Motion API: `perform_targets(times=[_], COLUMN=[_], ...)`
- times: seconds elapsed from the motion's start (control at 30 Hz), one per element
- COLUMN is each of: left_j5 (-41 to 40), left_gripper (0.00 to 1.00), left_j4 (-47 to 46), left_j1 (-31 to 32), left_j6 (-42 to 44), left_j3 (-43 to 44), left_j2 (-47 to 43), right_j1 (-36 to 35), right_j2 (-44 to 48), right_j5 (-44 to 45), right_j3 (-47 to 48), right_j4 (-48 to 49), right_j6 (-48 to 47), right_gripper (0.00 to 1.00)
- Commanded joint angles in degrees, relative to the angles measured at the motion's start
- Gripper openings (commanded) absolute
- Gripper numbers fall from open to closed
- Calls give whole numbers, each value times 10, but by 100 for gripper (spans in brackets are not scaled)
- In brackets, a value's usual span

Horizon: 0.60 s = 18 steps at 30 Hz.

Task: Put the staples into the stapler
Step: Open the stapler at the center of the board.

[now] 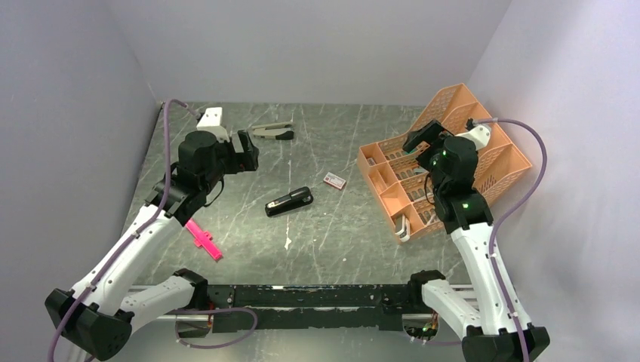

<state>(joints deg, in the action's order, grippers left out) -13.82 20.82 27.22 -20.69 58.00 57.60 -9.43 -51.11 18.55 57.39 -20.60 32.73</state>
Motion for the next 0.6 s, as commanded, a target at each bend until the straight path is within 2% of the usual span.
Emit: perform_targets(times=[0.0,0.27,0.43,0.57], left_j5=[26,57,77,139], left_gripper=[99,99,99,99], left_j4=[-51,-140,-138,-105], left_j1=[4,5,5,5], left_j6=[50,87,104,115], left_j3=[-12,-49,-29,16], left_j2=[-13,-33,-4,43], right_j1=[7,7,7,7], right_j2=[20,30,46,47], right_j5=[-5,-53,-98,-152], right_j3=[-15,-56,-109,-128], right_j4=[5,52,106,123], right_j6=[7,-1,-11,-39], right_gripper=[100,100,100,100])
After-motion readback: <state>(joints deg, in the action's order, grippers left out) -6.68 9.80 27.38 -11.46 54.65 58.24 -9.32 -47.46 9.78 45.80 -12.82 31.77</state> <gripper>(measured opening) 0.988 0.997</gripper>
